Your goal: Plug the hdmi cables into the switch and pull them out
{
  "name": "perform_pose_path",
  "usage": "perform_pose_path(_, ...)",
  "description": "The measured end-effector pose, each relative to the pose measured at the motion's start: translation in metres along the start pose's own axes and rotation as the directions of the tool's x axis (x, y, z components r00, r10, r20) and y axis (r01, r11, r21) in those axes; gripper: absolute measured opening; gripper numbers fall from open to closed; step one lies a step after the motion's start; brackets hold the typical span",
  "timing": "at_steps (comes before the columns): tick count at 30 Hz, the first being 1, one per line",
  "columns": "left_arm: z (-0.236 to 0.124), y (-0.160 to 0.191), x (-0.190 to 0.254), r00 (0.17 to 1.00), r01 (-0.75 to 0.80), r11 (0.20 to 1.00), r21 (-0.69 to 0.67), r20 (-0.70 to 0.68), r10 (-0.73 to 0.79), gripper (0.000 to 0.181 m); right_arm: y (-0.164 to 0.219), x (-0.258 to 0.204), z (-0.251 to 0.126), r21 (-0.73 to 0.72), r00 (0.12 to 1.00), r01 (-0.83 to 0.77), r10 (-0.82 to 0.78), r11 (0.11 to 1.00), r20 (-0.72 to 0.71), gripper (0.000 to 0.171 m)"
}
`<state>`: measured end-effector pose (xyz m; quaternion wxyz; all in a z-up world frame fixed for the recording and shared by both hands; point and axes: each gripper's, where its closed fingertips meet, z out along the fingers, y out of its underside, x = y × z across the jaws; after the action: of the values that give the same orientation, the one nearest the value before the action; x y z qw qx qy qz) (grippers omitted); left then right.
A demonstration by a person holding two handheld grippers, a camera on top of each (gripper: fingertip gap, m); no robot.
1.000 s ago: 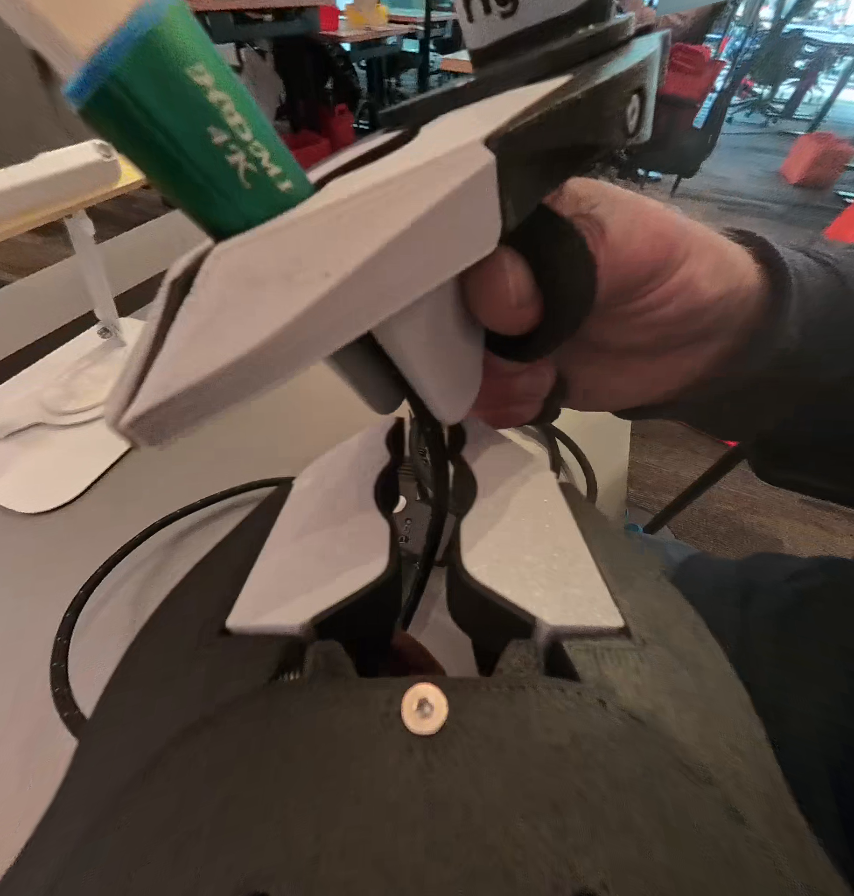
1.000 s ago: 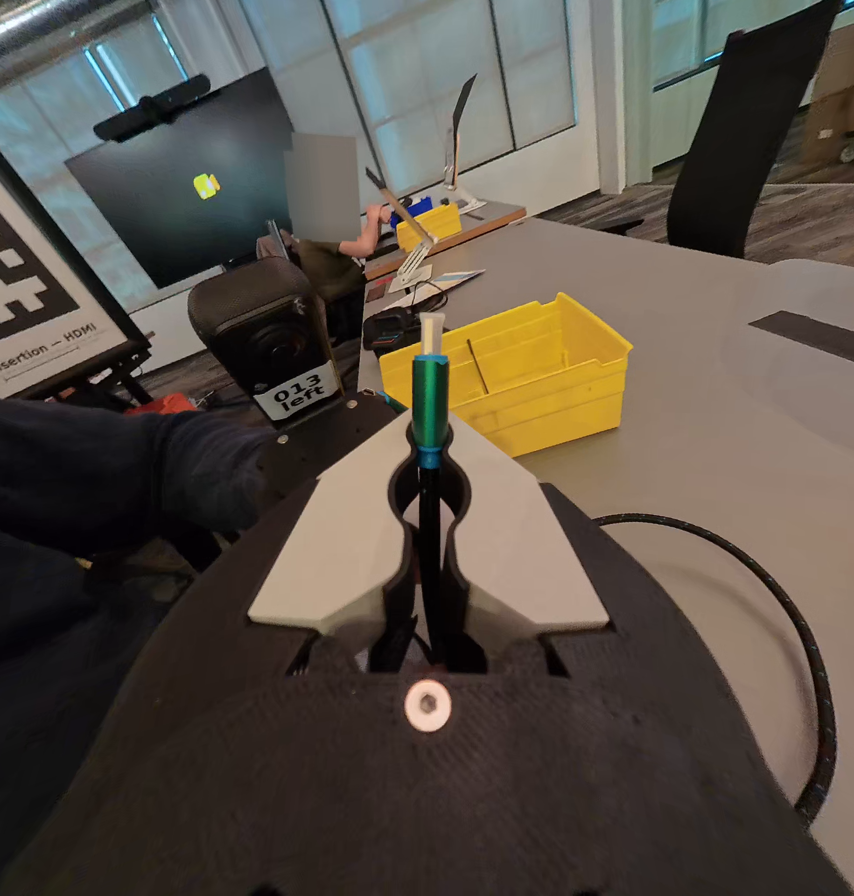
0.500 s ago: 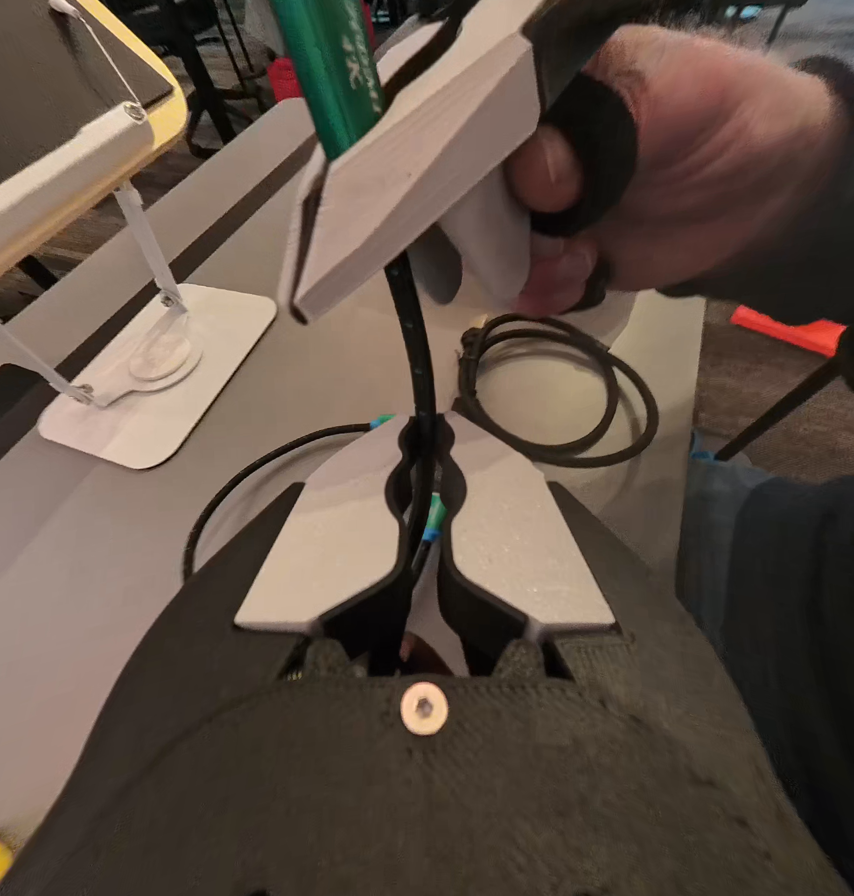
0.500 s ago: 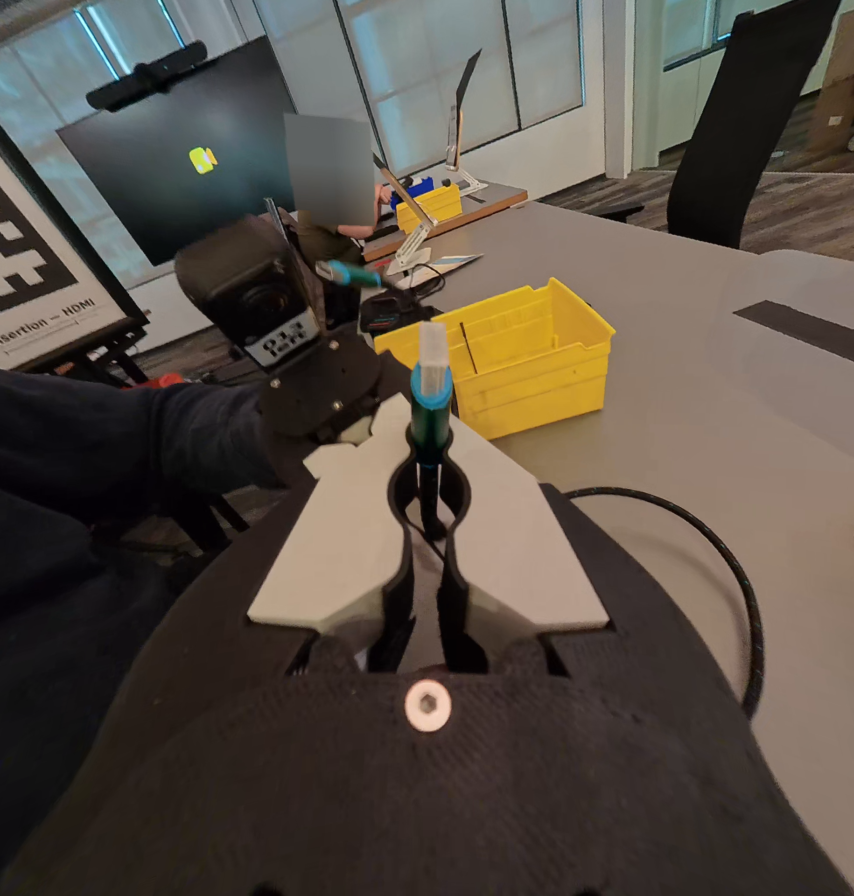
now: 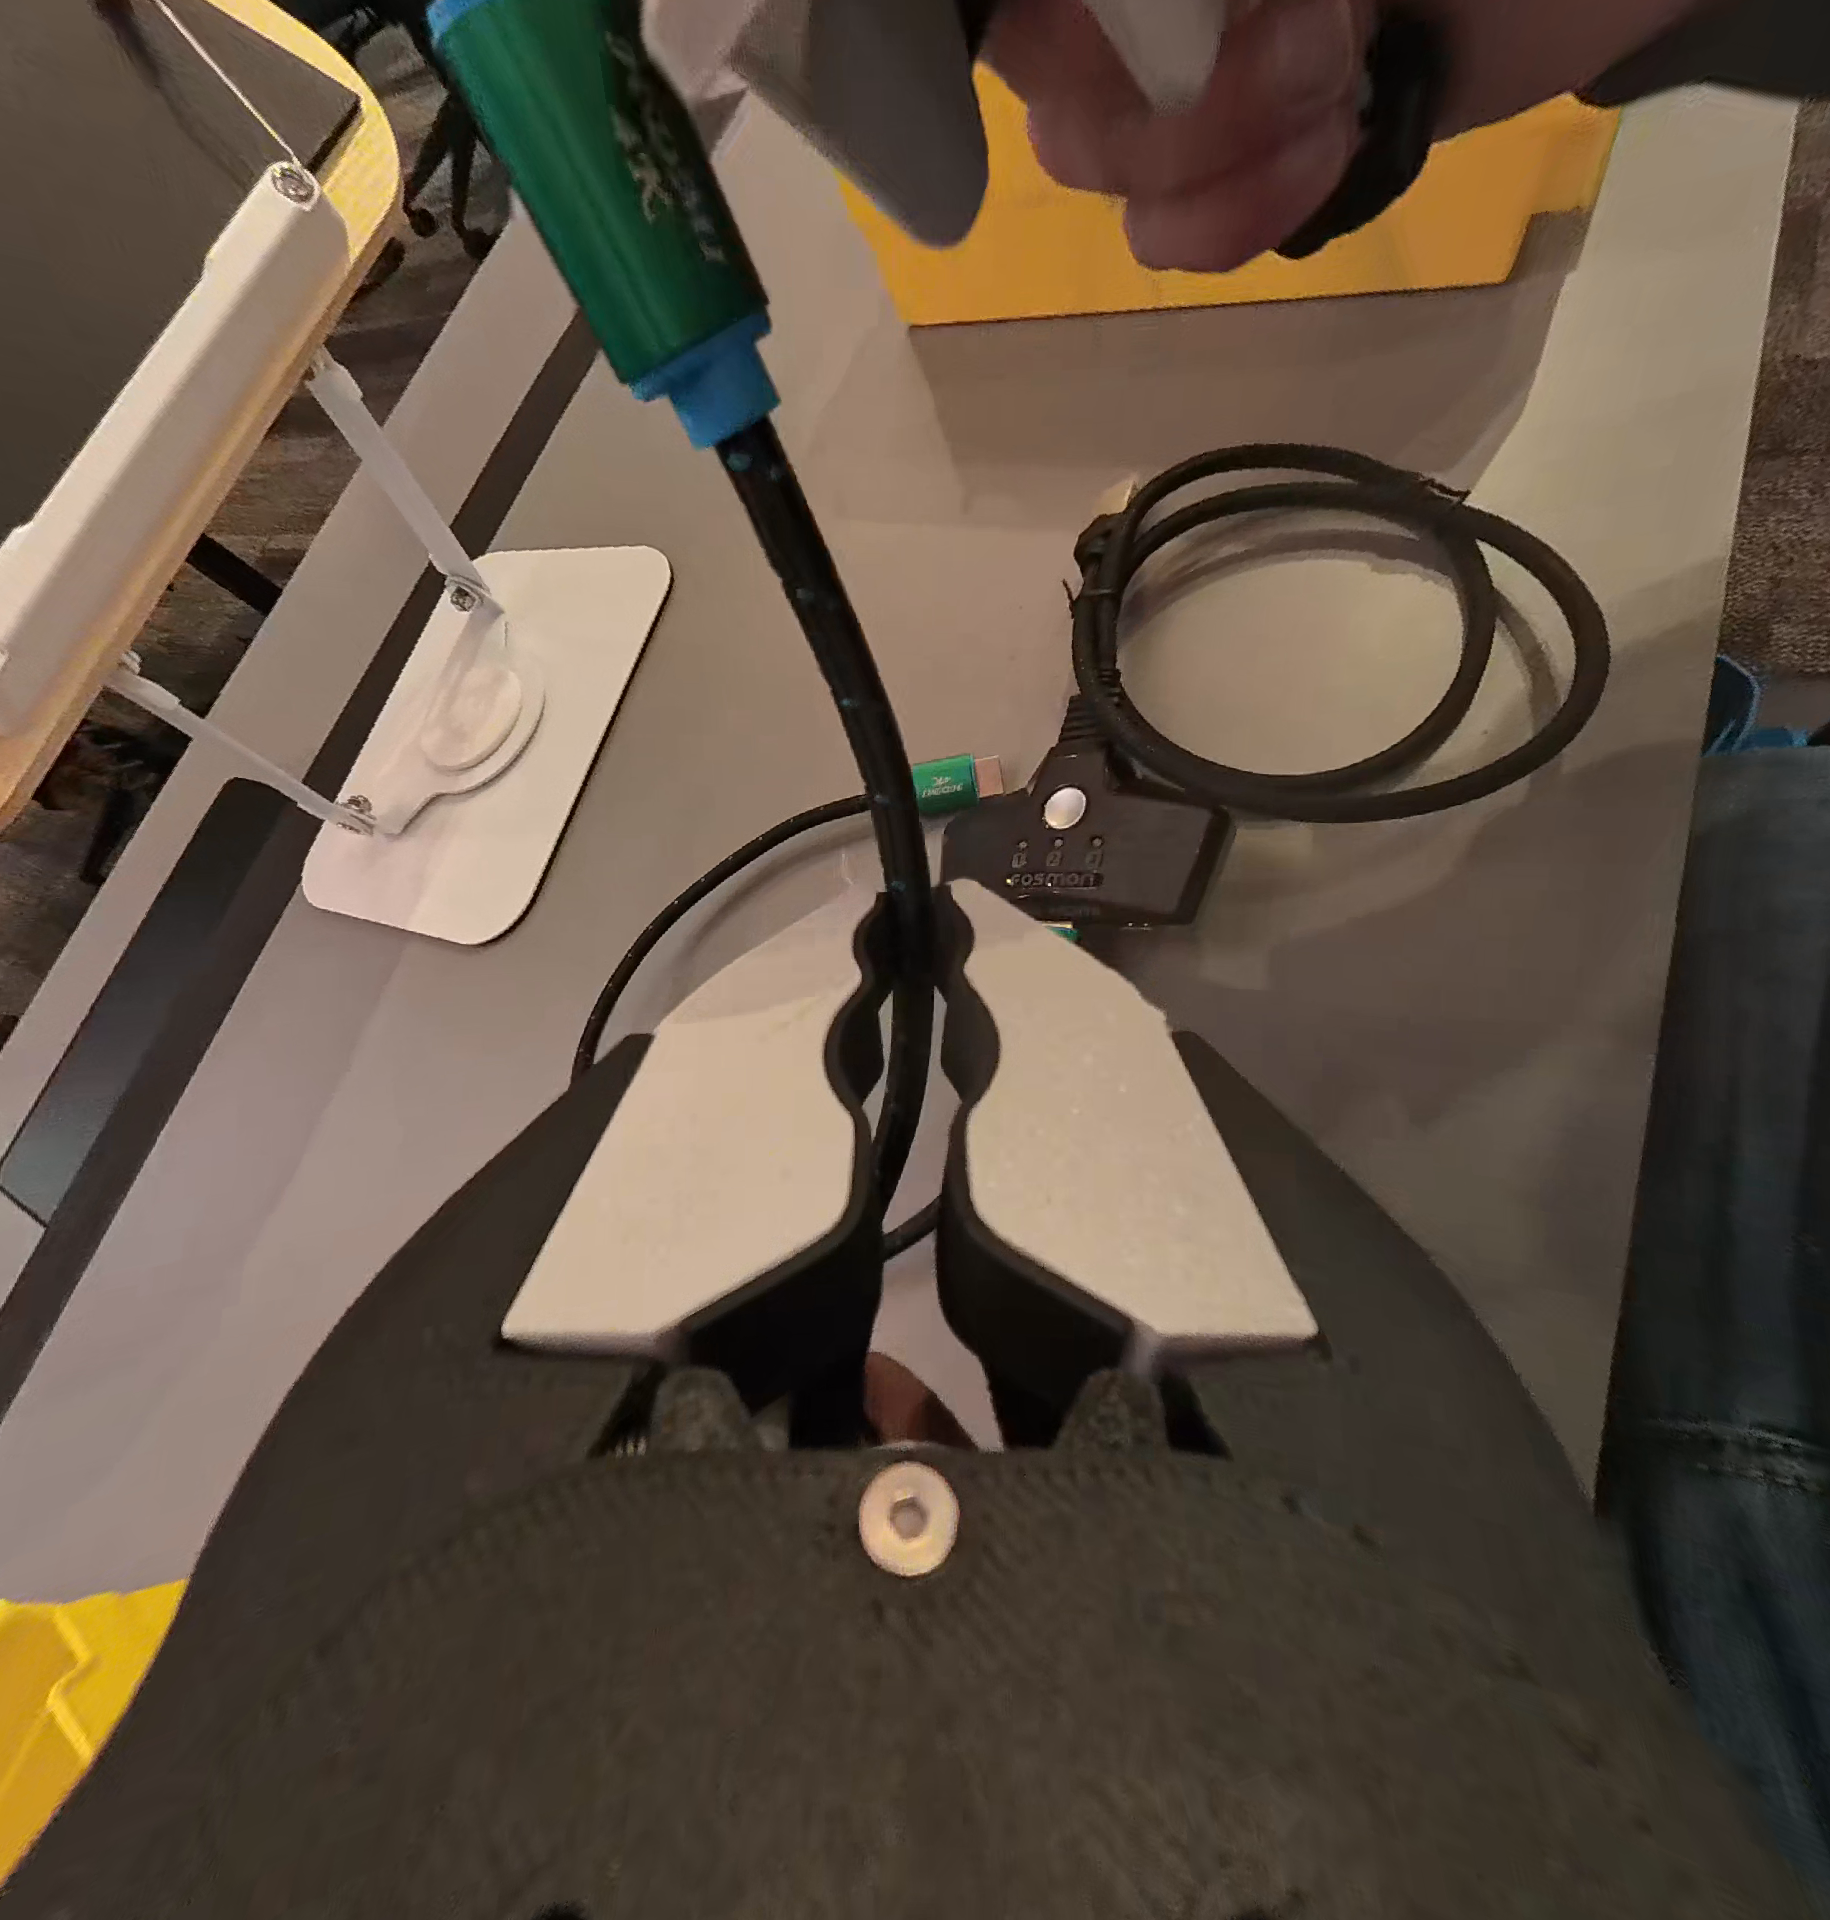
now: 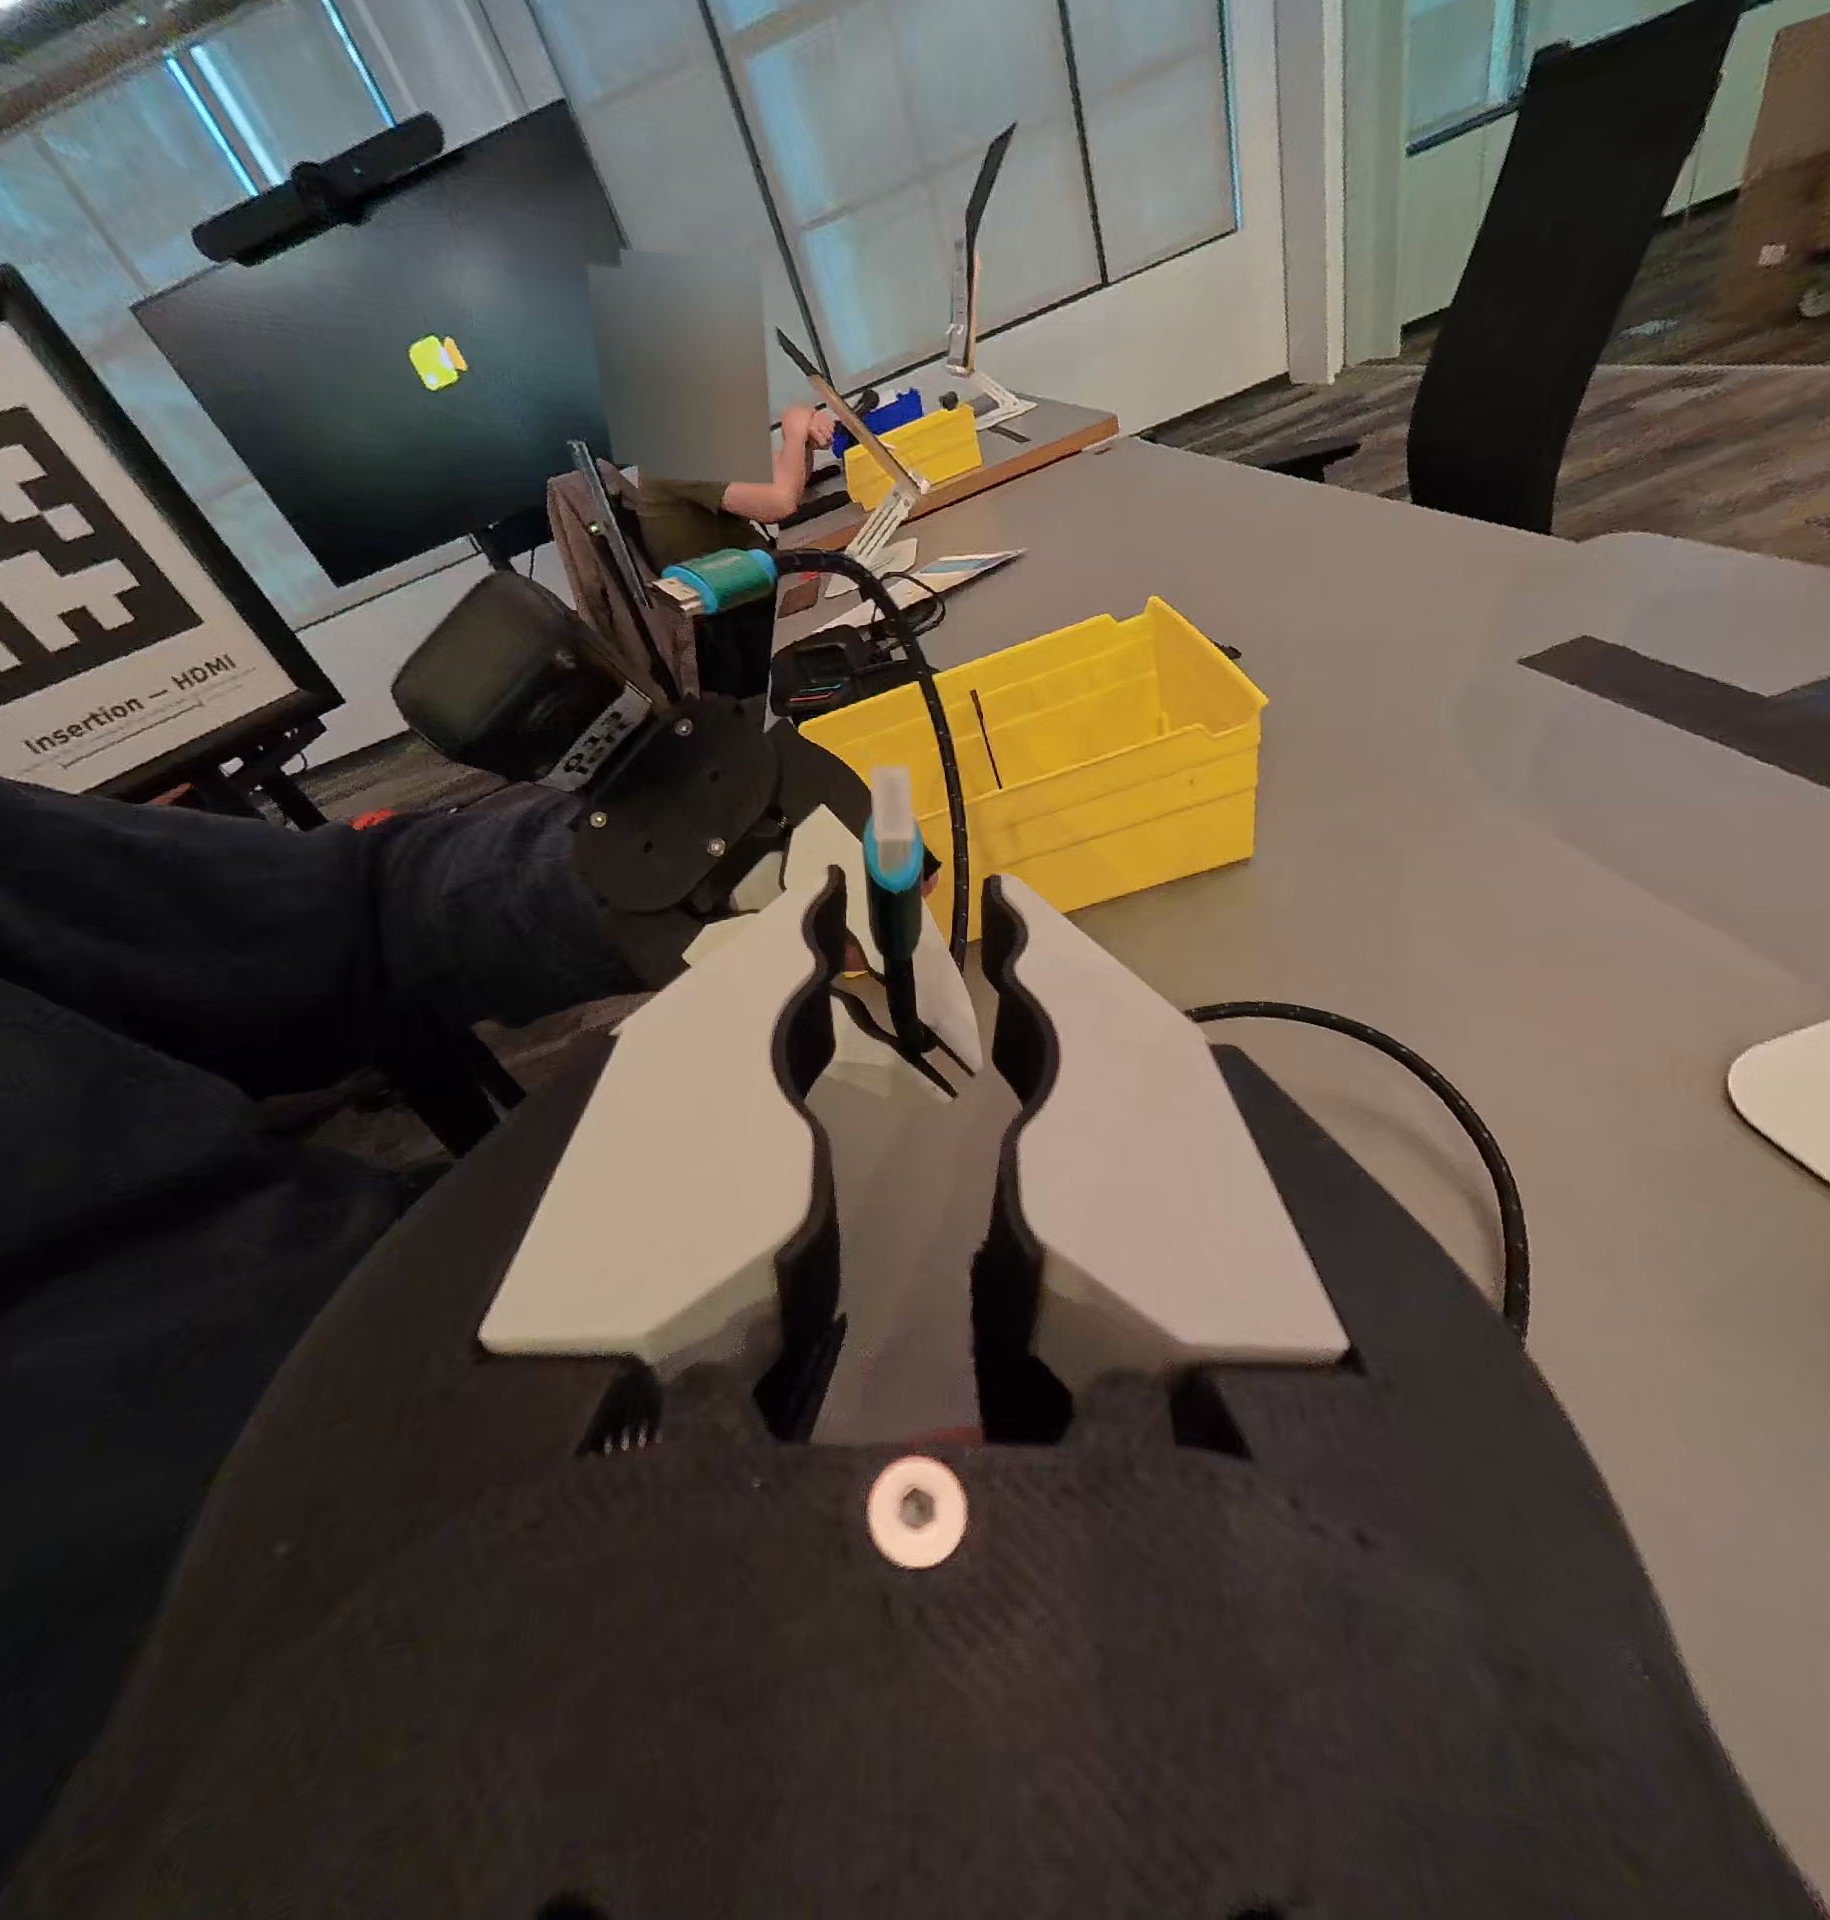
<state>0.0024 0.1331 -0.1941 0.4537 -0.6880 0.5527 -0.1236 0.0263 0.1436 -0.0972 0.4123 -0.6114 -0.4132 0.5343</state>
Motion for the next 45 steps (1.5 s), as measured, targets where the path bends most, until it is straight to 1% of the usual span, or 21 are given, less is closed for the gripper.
perform_pose_path(3, 0.002, 0.003, 0.003, 1.000, -0.015, 1.000, -0.020, -0.009, 0.015, 0.006, -0.004, -0.007, 0.002, -0.005, 0.999, 0.035, -0.035, 0.999, 0.027, 0.024)
perform_pose_path(4, 0.002, 0.003, 0.005, 1.000, -0.014, 1.000, -0.022, -0.017, 0.014, 0.006, -0.005, -0.009, 0.003, -0.006, 0.998, 0.053, -0.053, 0.999, 0.033, 0.013)
perform_pose_path(6, 0.004, 0.005, 0.006, 1.000, -0.021, 0.999, -0.031, -0.017, 0.020, 0.006, -0.007, -0.011, 0.003, 0.004, 0.997, 0.064, -0.065, 0.998, 0.035, 0.005)
perform_pose_path(11, 0.005, 0.007, 0.006, 1.000, -0.013, 1.000, -0.026, -0.017, 0.012, 0.006, -0.002, -0.006, -0.001, -0.034, 0.995, 0.097, -0.097, 0.995, -0.014, 0.005)
perform_pose_path(18, 0.002, 0.006, -0.005, 1.000, -0.005, 1.000, 0.013, 0.024, 0.004, 0.006, -0.001, -0.005, -0.008, -0.103, 0.984, 0.147, -0.156, 0.984, -0.088, 0.004)
perform_pose_path(20, -0.004, 0.003, -0.004, 1.000, -0.026, 0.999, 0.019, 0.016, 0.025, 0.006, -0.003, -0.008, -0.012, -0.108, 0.977, 0.179, -0.189, 0.978, -0.093, 0.004)
perform_pose_path(23, -0.018, -0.009, -0.011, 0.996, -0.063, 0.997, 0.047, 0.067, 0.060, 0.006, -0.005, -0.014, -0.024, -0.117, 0.971, 0.209, -0.221, 0.971, -0.094, 0.004)
perform_pose_path(25, -0.023, -0.015, -0.011, 0.994, -0.083, 0.995, 0.058, 0.072, 0.078, 0.006, -0.003, -0.019, -0.030, -0.122, 0.970, 0.219, -0.230, 0.968, -0.083, 0.004)
perform_pose_path(28, -0.026, -0.017, -0.007, 0.988, -0.135, 0.990, 0.045, 0.088, 0.131, 0.006, 0.004, -0.025, -0.039, -0.173, 0.962, 0.245, -0.261, 0.954, -0.078, 0.004)
perform_pose_path(29, -0.026, -0.016, -0.006, 0.985, -0.144, 0.989, 0.031, 0.098, 0.141, 0.005, -0.004, -0.025, -0.049, -0.127, 0.962, 0.241, -0.254, 0.962, -0.097, 0.005)
perform_pose_path(30, -0.024, 0.009, -0.020, 0.964, -0.193, 0.974, -0.121, 0.164, 0.211, 0.006, -0.023, -0.023, -0.072, -0.022, 0.969, 0.214, -0.215, 0.977, -0.125, 0.005)
perform_pose_path(31, -0.026, 0.032, -0.032, 0.955, -0.191, 0.964, -0.186, 0.193, 0.226, 0.006, -0.038, -0.017, -0.102, 0.042, 0.967, 0.197, -0.186, 0.980, -0.174, 0.004)
perform_pose_path(32, -0.031, 0.034, -0.034, 0.981, -0.078, 0.992, -0.099, 0.170, 0.094, 0.005, -0.040, -0.007, -0.126, 0.005, 0.944, 0.215, -0.207, 0.977, -0.256, 0.004)
perform_pose_path(33, -0.038, 0.020, -0.034, 0.986, -0.042, 0.999, -0.028, 0.162, 0.046, 0.005, -0.037, -0.002, -0.139, -0.059, 0.923, 0.228, -0.235, 0.972, -0.304, 0.005)
perform_pose_path(34, -0.041, 0.007, -0.034, 0.970, -0.145, 0.988, -0.060, 0.190, 0.154, 0.005, -0.037, -0.004, -0.143, -0.089, 0.914, 0.235, -0.251, 0.968, -0.317, 0.005)
perform_pose_path(35, -0.041, -0.007, -0.035, 0.958, -0.194, 0.979, -0.062, 0.203, 0.203, 0.006, -0.037, -0.006, -0.145, -0.117, 0.906, 0.243, -0.269, 0.963, -0.328, 0.005)
perform_pose_path(36, -0.040, -0.018, -0.034, 0.968, -0.170, 0.985, -0.014, 0.186, 0.170, 0.005, -0.037, -0.008, -0.147, -0.140, 0.900, 0.246, -0.280, 0.959, -0.334, 0.005)
perform_pose_path(37, -0.037, -0.019, -0.035, 0.976, -0.140, 0.990, 0.011, 0.170, 0.137, 0.006, -0.035, -0.009, -0.151, -0.159, 0.895, 0.242, -0.284, 0.957, -0.344, 0.005)
perform_pose_path(39, -0.033, -0.006, -0.038, 0.980, -0.117, 0.993, -0.007, 0.163, 0.117, 0.006, -0.024, 0.001, -0.171, -0.227, 0.860, 0.209, -0.289, 0.951, -0.421, 0.005)
perform_pose_path(42, -0.032, 0.008, -0.034, 0.982, -0.105, 0.994, -0.033, 0.153, 0.109, 0.005, 0.004, 0.013, -0.217, -0.286, 0.827, 0.078, -0.222, 0.955, -0.516, 0.005)
perform_pose_path(45, -0.028, 0.019, -0.034, 0.979, -0.118, 0.991, -0.064, 0.161, 0.127, 0.005, 0.047, 0.032, -0.273, -0.382, 0.728, -0.095, -0.198, 0.919, -0.656, 0.005)
